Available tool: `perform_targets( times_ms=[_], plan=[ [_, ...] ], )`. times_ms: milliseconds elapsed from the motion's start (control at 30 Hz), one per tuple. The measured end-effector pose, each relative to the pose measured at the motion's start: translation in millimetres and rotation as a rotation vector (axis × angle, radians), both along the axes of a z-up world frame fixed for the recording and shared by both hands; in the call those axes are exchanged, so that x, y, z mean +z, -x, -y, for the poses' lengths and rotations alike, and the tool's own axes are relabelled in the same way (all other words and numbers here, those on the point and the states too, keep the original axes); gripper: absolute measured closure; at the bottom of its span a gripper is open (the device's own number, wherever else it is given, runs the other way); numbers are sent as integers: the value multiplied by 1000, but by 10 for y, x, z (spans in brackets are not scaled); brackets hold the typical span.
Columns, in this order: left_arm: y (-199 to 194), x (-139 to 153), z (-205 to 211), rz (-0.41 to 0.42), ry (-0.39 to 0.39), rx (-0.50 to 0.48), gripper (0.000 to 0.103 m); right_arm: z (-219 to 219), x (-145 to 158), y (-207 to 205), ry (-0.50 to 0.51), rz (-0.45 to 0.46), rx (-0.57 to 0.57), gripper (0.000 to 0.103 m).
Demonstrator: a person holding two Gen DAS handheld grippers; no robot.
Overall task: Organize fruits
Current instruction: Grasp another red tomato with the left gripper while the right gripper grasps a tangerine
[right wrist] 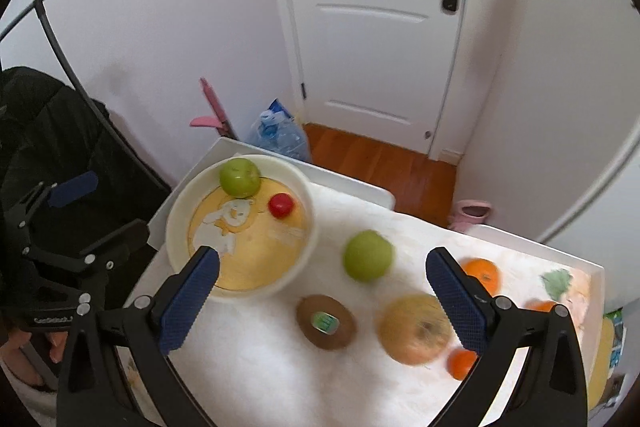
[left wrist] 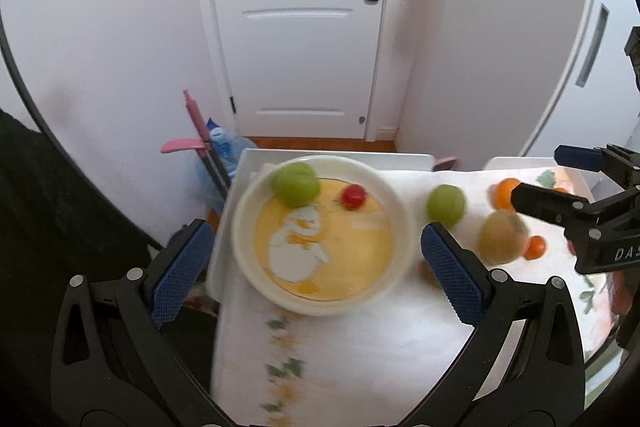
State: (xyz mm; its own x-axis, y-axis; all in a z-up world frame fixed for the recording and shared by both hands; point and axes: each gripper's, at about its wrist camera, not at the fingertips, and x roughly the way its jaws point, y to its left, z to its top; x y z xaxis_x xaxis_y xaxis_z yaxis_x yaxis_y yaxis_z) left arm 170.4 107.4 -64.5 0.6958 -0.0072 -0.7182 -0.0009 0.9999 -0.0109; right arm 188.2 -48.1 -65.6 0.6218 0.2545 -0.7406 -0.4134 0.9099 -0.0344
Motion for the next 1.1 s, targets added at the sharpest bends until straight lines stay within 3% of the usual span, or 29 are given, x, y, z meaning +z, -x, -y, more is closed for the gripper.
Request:
perform_targets(
  times_ms=[267,500,767,1100],
  plan=[
    [296,63,659,11,3,-23,0,843,144,314,-11,35,-87,0],
    [554,-116,1317,-11,12,-51,0,1522,71,556,17,40,-139,0],
    [860,-398,2026,-4,28,-84,0,2129,-227,684,26,24,-133,0],
    [1112,-1005,2610,-29,-5,-148,0,2601,-760,663,20,17,-108,0]
  ],
)
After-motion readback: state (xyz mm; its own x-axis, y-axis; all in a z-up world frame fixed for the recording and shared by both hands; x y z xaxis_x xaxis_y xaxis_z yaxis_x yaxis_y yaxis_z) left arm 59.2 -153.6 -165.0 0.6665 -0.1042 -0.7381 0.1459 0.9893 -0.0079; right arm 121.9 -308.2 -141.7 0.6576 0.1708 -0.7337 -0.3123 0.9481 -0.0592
